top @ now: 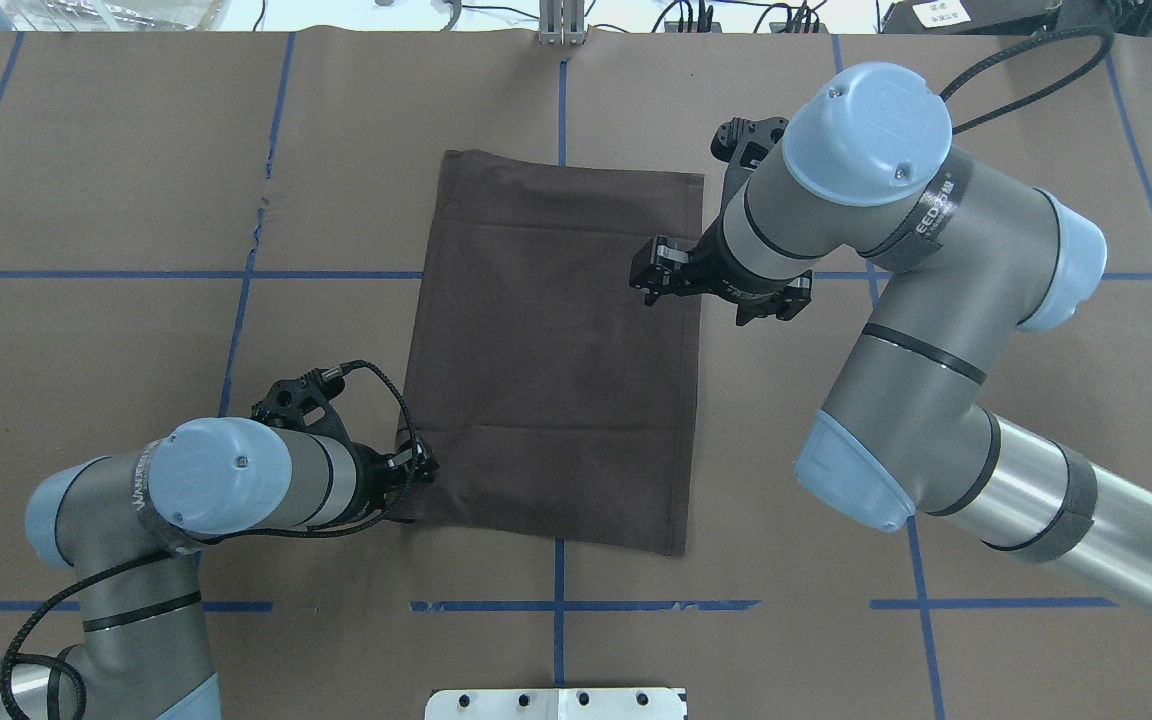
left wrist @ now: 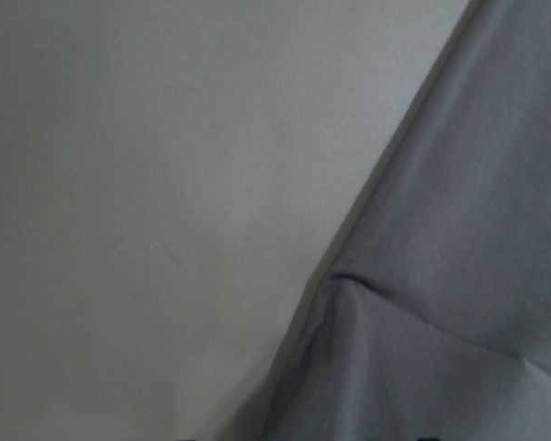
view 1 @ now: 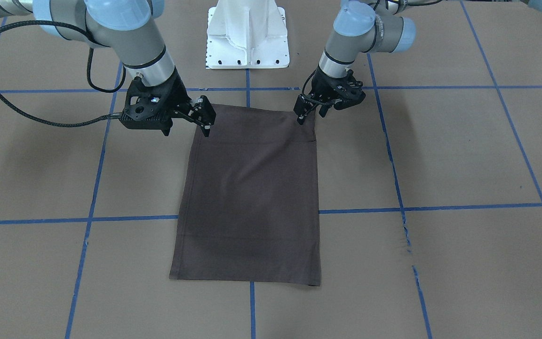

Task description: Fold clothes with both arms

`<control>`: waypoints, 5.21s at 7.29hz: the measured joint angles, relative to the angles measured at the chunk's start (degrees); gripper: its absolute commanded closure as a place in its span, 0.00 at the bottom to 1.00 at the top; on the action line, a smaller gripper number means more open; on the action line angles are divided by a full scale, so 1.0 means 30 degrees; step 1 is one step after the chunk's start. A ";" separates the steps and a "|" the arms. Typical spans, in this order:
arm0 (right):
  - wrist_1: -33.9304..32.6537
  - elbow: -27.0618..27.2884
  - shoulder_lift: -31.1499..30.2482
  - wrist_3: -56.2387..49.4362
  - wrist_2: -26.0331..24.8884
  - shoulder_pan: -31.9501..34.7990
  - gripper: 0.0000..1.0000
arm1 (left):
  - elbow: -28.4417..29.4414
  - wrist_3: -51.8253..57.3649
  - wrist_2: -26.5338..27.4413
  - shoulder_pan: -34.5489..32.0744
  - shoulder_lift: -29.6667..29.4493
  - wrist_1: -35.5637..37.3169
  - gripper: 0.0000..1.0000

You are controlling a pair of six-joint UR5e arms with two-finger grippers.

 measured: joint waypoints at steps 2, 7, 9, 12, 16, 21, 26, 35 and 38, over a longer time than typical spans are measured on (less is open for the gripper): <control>0.0000 -0.0012 0.0007 -0.0014 0.0015 0.0012 0.00 | 0.0048 -0.0035 -0.0021 0.0166 -0.0036 0.0002 1.00; 0.0019 0.0375 -0.0631 0.0974 -0.0114 -0.0467 0.00 | -0.1270 0.0696 -0.0712 0.0108 0.0151 0.0730 1.00; 0.0028 0.1192 -0.1407 0.5382 -0.1145 -0.2147 0.00 | -0.1903 0.0909 -0.0936 0.0088 0.0155 0.1211 1.00; -0.0084 0.1334 -0.1675 1.0688 -0.4235 -0.5958 0.00 | -0.1828 0.0947 -0.0885 0.0128 0.0082 0.1270 1.00; -0.0223 -0.0425 -0.1502 1.2064 -0.5382 -0.7761 0.00 | -0.1874 0.0929 -0.0875 0.0181 -0.0041 0.1285 1.00; -0.0132 -0.1633 -0.1274 1.2044 -0.5346 -0.7807 0.06 | -0.1832 0.0919 -0.0875 0.0202 -0.0046 0.1275 1.00; -0.0072 -0.2258 -0.0674 1.2272 -0.5425 -0.7820 0.40 | -0.1837 0.0919 -0.0839 0.0203 -0.0047 0.1263 1.00; -0.0215 -0.2122 -0.0247 1.2340 -0.5424 -0.7862 1.00 | -0.1824 0.0919 -0.0830 0.0202 -0.0085 0.1262 1.00; -0.0241 -0.2050 -0.0060 1.2338 -0.5424 -0.7812 0.01 | -0.1790 0.0919 -0.0844 0.0203 -0.0137 0.1263 1.00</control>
